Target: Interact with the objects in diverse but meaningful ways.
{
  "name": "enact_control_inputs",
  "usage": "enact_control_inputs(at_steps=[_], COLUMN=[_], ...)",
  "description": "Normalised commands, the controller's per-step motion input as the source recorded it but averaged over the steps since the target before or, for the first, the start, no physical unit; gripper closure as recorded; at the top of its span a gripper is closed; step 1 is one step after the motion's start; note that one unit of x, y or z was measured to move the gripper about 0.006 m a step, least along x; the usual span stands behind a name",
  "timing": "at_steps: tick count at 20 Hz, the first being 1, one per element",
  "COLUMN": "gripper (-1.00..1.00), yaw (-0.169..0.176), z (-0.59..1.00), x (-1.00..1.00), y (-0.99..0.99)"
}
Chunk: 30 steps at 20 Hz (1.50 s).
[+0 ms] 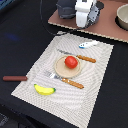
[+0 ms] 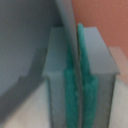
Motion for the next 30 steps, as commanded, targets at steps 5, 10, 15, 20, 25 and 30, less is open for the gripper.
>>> enact_control_inputs(at_steps=[5, 10, 15, 20, 25, 30], gripper=[-1.00, -1.00, -1.00, -1.00, -1.00, -1.00], yaw=[-0.033, -0.030, -0.010, -0.020, -0.023, 0.000], z=[0.38, 0.36, 0.87, 1.00, 1.00, 0.50], x=[0.33, 0.34, 0.33, 0.28, 0.30, 0.40], y=[0.46, 0.45, 0.37, 0.33, 0.27, -0.06])
